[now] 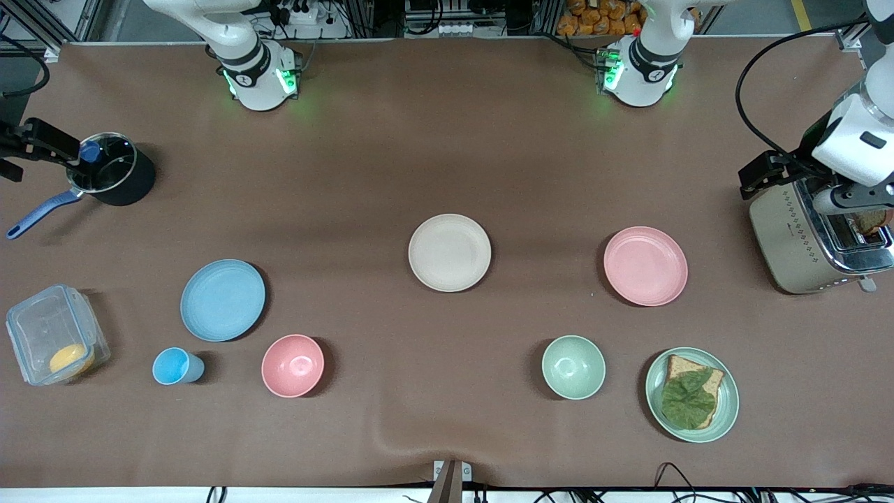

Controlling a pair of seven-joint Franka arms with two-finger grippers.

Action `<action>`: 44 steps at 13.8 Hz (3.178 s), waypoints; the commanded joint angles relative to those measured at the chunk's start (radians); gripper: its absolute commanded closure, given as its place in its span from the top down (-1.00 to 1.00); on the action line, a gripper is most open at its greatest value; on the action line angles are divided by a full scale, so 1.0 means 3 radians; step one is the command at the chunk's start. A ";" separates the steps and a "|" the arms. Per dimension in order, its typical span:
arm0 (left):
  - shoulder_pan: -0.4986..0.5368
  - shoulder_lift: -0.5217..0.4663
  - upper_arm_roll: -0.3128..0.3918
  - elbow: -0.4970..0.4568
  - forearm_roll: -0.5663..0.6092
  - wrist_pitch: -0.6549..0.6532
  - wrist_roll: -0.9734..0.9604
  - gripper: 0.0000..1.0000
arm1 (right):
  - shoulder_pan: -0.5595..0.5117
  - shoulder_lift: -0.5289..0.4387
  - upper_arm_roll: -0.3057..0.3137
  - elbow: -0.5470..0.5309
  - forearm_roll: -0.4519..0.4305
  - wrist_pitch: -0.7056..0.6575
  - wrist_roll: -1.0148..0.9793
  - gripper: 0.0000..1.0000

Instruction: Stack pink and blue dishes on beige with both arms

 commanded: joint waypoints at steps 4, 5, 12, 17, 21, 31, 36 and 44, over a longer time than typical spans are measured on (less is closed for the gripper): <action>0.0098 0.0038 -0.0008 0.0088 -0.0123 -0.0142 0.0209 1.00 | -0.0012 -0.0047 0.0000 -0.0048 -0.0026 0.0020 -0.0001 1.00; 0.0093 0.0048 -0.0003 0.0083 -0.0179 -0.0142 0.0204 1.00 | -0.0012 -0.0047 -0.0005 -0.0048 -0.0026 0.0015 -0.0006 1.00; 0.0154 0.0150 0.0003 0.0037 -0.0144 -0.0122 0.0209 1.00 | -0.0007 -0.0042 0.0000 -0.0048 -0.0026 0.0025 -0.0001 1.00; 0.0394 0.0217 0.0003 -0.0708 -0.0143 0.0756 0.0209 1.00 | 0.0008 -0.0032 0.0000 -0.0037 -0.0031 0.0005 -0.0001 1.00; 0.0492 0.0227 -0.0003 -0.1623 -0.0138 0.1942 0.0209 1.00 | -0.0033 -0.0011 -0.0010 -0.0037 0.0004 -0.0011 0.0035 1.00; 0.0681 0.0983 -0.0043 -0.2280 -0.0189 0.3263 0.0183 1.00 | 0.0044 0.0495 0.0000 -0.0042 -0.0026 -0.0042 0.0009 1.00; 0.0650 0.1198 -0.0059 -0.2275 -0.0189 0.3350 0.0153 0.41 | -0.0063 0.0908 -0.0020 -0.0022 -0.0067 0.0004 -0.0011 1.00; 0.0686 0.1107 -0.0079 -0.2269 -0.0195 0.3376 0.0163 -1.00 | -0.0135 0.1007 -0.0015 -0.0650 -0.0052 0.0806 -0.0011 1.00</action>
